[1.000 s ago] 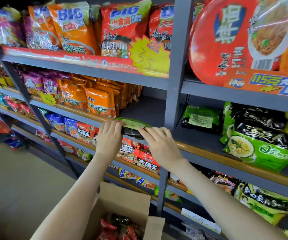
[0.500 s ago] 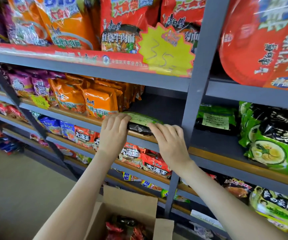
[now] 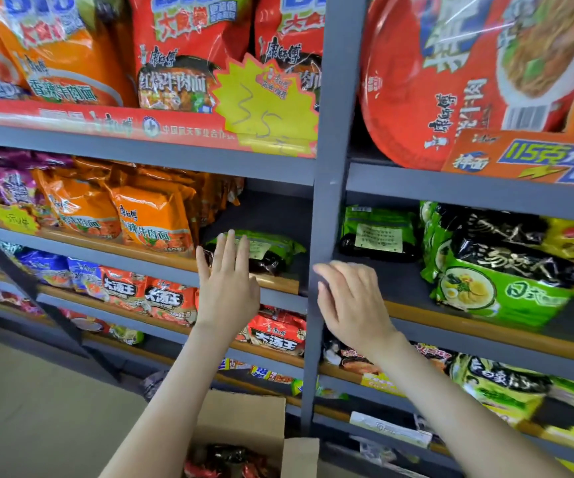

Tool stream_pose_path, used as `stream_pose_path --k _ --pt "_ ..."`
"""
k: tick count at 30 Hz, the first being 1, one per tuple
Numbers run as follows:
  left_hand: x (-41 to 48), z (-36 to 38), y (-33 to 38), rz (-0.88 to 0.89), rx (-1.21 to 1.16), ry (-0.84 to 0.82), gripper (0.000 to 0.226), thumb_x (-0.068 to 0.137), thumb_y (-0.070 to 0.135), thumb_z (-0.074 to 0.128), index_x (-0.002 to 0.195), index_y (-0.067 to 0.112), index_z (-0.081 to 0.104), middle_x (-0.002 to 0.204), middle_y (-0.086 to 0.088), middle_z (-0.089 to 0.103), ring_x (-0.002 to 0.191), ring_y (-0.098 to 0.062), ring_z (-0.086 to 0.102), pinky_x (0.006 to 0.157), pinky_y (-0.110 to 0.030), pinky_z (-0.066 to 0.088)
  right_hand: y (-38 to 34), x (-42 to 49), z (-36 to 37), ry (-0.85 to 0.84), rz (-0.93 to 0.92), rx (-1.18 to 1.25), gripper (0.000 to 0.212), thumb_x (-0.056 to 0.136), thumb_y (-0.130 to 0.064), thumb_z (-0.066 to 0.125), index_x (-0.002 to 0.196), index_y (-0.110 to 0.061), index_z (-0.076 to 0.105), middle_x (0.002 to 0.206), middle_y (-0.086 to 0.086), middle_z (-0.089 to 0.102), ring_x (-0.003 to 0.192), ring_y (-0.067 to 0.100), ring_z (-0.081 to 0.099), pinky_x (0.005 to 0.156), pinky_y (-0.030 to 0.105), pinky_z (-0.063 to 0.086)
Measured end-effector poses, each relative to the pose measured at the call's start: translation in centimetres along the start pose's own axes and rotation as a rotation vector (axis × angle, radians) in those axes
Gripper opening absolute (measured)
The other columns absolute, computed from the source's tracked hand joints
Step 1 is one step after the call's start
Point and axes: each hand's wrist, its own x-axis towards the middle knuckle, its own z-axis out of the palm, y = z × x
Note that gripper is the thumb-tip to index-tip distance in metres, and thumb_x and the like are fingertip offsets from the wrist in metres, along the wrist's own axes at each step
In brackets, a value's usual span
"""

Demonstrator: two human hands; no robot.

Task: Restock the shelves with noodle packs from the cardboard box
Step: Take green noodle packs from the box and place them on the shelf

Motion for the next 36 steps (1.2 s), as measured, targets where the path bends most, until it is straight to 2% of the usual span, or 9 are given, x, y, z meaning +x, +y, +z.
stream_pose_path --k 5,8,12,16,21,25,30,34,36 --pt "-2.9 -2.4 7.8 0.227 -0.426 0.499 0.035 0.081 -0.003 0.052 0.116 0.0 0.048 0.108 -0.022 0.059 0.099 -0.032 0.051 0.084 -0.037 0.043 5.7 0.6 -0.4 -0.443 0.394 -0.28 0.049 0.086 -0.011 0.059 0.132 -0.003 0.047 0.12 0.014 0.056 0.109 0.032 0.05 0.089 0.041 0.042" --pt "-2.9 -1.9 12.6 0.439 -0.451 0.362 0.045 0.076 -0.007 0.05 0.119 0.002 0.046 0.108 -0.018 0.063 0.099 -0.027 0.051 0.084 -0.032 0.041 8.5 1.3 -0.1 -0.725 0.477 -0.442 0.066 0.094 -0.018 0.049 0.149 -0.004 0.015 0.15 0.014 0.028 0.135 0.031 0.028 0.105 0.039 0.029" --pt "-0.4 0.0 16.4 0.345 -0.272 -0.008 0.072 0.063 -0.002 0.073 0.131 0.0 0.051 0.127 -0.016 0.058 0.114 -0.027 0.059 0.093 -0.03 0.049 10.6 2.1 0.9 -0.891 0.432 -0.505 0.063 0.099 -0.016 0.04 0.15 -0.001 0.006 0.153 0.017 0.026 0.14 0.031 0.025 0.11 0.038 0.026" --pt "2.3 1.7 18.3 0.204 -0.088 -0.148 0.061 0.055 0.002 0.079 0.114 -0.005 0.065 0.113 -0.021 0.066 0.103 -0.03 0.066 0.077 -0.033 0.057 11.9 1.9 0.4 -0.864 0.276 -0.574 0.05 0.095 -0.005 0.044 0.141 0.005 0.029 0.132 0.018 0.052 0.122 0.031 0.049 0.095 0.036 0.042" --pt "5.1 2.1 19.1 0.007 -0.028 -0.432 0.06 0.099 0.008 0.034 0.15 -0.003 0.002 0.158 -0.019 0.006 0.146 -0.031 0.009 0.117 -0.037 0.017 12.3 2.0 -0.6 -0.881 0.134 -0.521 0.036 0.091 0.002 0.045 0.127 0.003 0.045 0.128 0.019 0.055 0.125 0.033 0.045 0.103 0.036 0.034" --pt "6.3 2.1 19.5 0.022 0.02 -0.4 0.072 0.094 0.009 0.048 0.152 0.01 0.005 0.159 -0.016 -0.002 0.147 -0.031 0.003 0.118 -0.039 0.013 12.5 2.6 -1.3 -0.793 0.153 -0.497 0.033 0.086 0.005 0.051 0.119 0.003 0.051 0.12 0.017 0.059 0.118 0.033 0.051 0.101 0.036 0.037" --pt "8.3 2.2 19.2 0.024 0.031 -0.157 0.056 0.097 0.014 0.043 0.148 0.011 0.021 0.156 -0.014 0.021 0.145 -0.027 0.014 0.119 -0.041 0.008 12.2 2.9 -1.3 -0.395 0.139 -0.445 0.017 0.048 0.004 0.068 0.061 -0.004 0.061 0.053 0.009 0.058 0.056 0.027 0.06 0.056 0.028 0.05" --pt "10.2 1.8 18.8 0.057 0.021 0.021 0.048 0.096 0.015 0.04 0.143 0.015 0.034 0.137 -0.01 0.048 0.132 -0.028 0.037 0.118 -0.043 0.009 13.2 3.4 -1.5 -0.209 0.225 -0.384 0.026 0.067 -0.005 0.037 0.069 -0.004 0.063 0.06 0.01 0.061 0.061 0.029 0.06 0.058 0.029 0.049" --pt "11.2 1.8 19.0 0.031 0.0 0.038 0.047 0.094 0.013 0.04 0.141 0.013 0.037 0.136 -0.012 0.048 0.129 -0.03 0.039 0.117 -0.041 0.014 13.3 3.9 -1.2 -0.181 0.308 -0.402 0.037 0.076 -0.004 0.037 0.1 0.0 0.066 0.093 0.017 0.068 0.089 0.032 0.062 0.077 0.036 0.049"
